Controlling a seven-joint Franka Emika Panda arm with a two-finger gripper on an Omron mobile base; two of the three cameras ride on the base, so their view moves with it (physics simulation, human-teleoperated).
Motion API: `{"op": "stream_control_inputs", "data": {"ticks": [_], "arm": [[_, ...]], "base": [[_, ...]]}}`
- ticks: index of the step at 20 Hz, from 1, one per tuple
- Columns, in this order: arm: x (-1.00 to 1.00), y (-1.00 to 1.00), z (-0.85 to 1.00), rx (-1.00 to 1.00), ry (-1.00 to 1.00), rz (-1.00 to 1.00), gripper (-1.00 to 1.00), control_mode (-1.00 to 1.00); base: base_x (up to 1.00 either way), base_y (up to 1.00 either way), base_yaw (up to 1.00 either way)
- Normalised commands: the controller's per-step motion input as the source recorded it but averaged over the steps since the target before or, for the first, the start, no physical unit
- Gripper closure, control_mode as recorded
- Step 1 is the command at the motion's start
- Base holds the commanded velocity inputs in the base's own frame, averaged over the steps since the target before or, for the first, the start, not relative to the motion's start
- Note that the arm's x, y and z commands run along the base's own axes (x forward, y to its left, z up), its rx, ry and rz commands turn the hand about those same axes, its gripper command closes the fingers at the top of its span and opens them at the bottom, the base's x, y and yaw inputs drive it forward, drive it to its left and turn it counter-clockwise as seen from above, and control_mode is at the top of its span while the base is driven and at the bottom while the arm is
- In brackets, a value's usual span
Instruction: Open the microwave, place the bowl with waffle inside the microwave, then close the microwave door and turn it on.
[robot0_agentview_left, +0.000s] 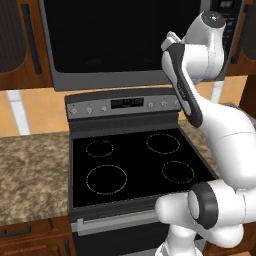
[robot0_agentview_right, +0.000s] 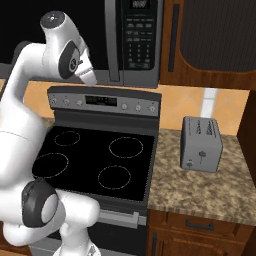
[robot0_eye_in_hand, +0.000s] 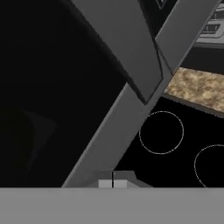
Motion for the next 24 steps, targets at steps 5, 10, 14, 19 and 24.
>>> {"op": "stream_control_inputs", "data": {"ticks": [5,10,14,19,24], "arm": [[-0.95,0.25,0.0,-0.18,-0.1,0.29,1.0,-1.0],[-1.0,-0.86,0.0,0.13,-0.28,0.16,1.0,-1.0],[-0.94,-0.86,0.04,0.17,-0.14,0.03,1.0,-1.0],[-0.76,-0.76,0.15,0.2,-0.01,-0.04,1.0,-1.0],[-0.24,-0.49,0.35,0.22,-0.05,-0.13,1.0,-1.0]], "base": [[0.0,0.0,0.0],[0.0,0.0,0.0],[0.0,0.0,0.0],[0.0,0.0,0.0],[0.0,0.0,0.0]]}}
